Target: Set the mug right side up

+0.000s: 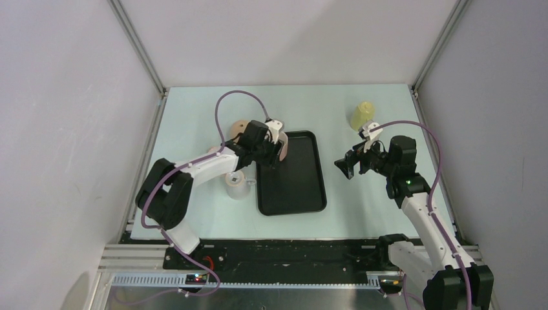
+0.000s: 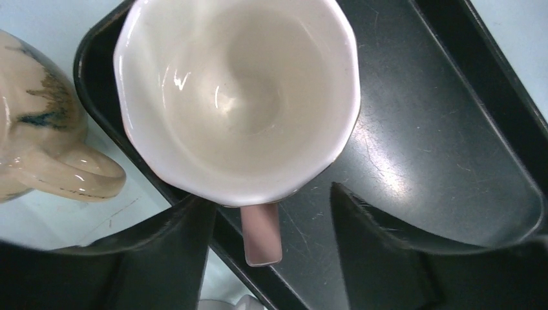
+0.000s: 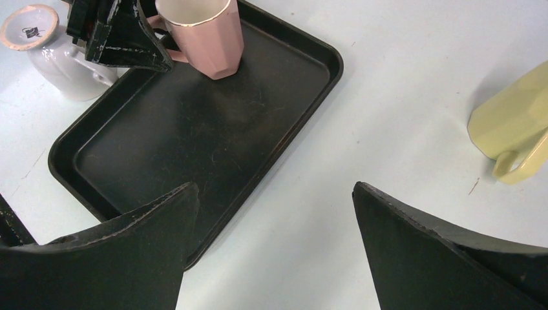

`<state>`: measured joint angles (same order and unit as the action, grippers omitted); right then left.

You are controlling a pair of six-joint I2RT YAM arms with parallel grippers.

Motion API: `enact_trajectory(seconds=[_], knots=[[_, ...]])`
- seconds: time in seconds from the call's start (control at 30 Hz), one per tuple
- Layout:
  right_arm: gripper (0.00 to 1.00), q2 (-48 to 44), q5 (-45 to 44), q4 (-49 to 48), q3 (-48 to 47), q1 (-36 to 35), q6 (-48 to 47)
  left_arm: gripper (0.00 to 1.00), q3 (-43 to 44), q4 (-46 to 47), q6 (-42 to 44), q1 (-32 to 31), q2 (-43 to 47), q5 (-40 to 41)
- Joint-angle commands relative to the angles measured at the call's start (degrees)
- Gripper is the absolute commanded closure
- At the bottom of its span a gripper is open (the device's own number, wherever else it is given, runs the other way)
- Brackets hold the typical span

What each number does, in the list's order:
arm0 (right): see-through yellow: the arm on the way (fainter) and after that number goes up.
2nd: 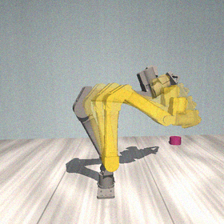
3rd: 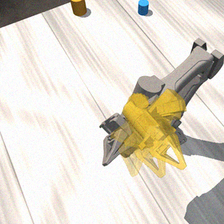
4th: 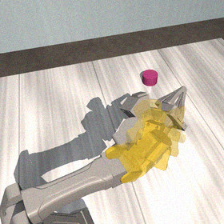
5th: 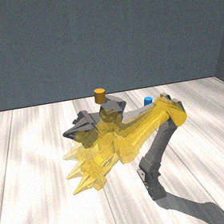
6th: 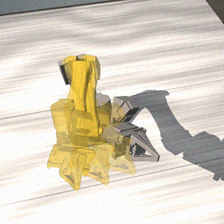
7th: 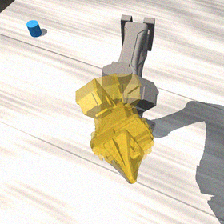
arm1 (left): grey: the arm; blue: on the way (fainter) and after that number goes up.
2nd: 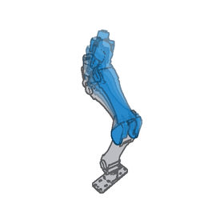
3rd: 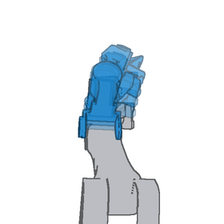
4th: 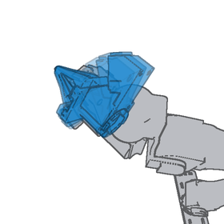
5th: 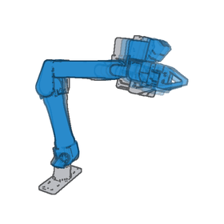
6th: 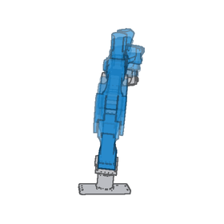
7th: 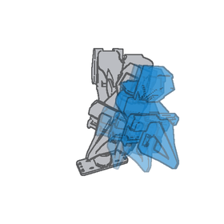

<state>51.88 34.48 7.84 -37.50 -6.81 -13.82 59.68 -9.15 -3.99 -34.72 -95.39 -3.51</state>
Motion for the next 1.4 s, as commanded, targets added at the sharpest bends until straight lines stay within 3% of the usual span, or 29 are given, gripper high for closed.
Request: enact_trajectory(seconds=[0.0,0.1,0.17,0.73,1.0,1.37], knots=[[0.05,-0.41,-0.20,-2.35,-0.03,0.02,-0.85,0.23,-0.26,0.98,1.46,-0.26,1.56,2.39],[0.05,-0.46,-1.06,-2.53,-0.01,0.04,-0.84,0.05,-0.35,0.69,1.95,-0.26,2.34,2.55],[0.05,-0.35,-1.98,-2.80,-0.03,0.06,-0.80,0.01,-0.36,0.38,2.51,-0.23,3.07,2.37],[0.01,-0.35,-4.60,-4.45,0.56,1.31,-1.39,0.00,2.40,-3.63,8.10,-0.10,10.47,0.05],[0.00,-0.68,-7.04,-5.84,0.84,3.08,-0.85,0.00,5.31,-6.43,11.85,0.69,18.04,-2.62],[0.00,-1.46,-9.78,-6.85,0.93,6.26,-0.68,0.00,5.92,-12.52,16.02,9.95,27.36,-2.61]])
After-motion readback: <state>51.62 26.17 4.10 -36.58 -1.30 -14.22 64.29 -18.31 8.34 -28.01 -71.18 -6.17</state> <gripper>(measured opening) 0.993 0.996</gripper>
